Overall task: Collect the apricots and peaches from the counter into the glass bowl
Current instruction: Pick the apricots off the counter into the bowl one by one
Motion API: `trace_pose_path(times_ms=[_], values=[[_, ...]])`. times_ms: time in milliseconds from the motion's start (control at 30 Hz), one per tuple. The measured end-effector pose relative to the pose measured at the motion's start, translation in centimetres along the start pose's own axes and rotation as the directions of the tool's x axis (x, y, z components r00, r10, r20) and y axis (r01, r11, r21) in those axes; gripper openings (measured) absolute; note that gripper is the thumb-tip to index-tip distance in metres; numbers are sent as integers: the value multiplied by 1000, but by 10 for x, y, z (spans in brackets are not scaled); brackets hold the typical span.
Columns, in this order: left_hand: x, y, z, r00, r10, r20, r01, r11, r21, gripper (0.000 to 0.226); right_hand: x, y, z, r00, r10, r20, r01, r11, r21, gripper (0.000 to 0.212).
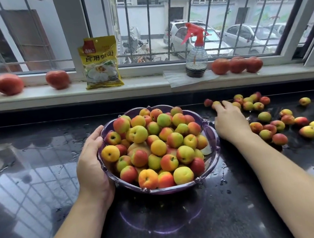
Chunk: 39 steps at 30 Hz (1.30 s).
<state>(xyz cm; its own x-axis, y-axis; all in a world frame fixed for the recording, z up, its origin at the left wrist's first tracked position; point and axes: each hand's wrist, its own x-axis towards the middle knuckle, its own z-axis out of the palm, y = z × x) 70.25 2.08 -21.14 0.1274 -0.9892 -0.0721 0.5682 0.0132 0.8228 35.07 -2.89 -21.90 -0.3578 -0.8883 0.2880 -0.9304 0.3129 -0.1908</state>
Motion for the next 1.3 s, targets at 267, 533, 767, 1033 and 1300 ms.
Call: trace_pose_path(times_ms=[267, 533, 767, 1033, 1300], values=[[1, 0, 1, 1000, 3, -7, -3, 1000, -5, 32, -2, -5, 2, 999, 29, -40, -33, 993, -117, 27], [1, 0, 0, 1000, 1, 0, -1, 1000, -3, 32, -18, -28, -123, 972, -110, 208, -60, 740, 670, 20], [-1, 0, 2, 1000, 4, -3, -4, 1000, 5, 31, -73, -73, -182, 701, -467, 539, 359, 884, 300, 20], [-2, 1, 2, 1000, 7, -6, -7, 1000, 3, 31, -71, -73, -171, 751, -356, 556, 366, 925, 98, 28], [-3, 1, 4, 1000, 6, -9, -6, 1000, -3, 31, -6, -22, -108, 993, 111, -34, -72, 817, 572, 11]])
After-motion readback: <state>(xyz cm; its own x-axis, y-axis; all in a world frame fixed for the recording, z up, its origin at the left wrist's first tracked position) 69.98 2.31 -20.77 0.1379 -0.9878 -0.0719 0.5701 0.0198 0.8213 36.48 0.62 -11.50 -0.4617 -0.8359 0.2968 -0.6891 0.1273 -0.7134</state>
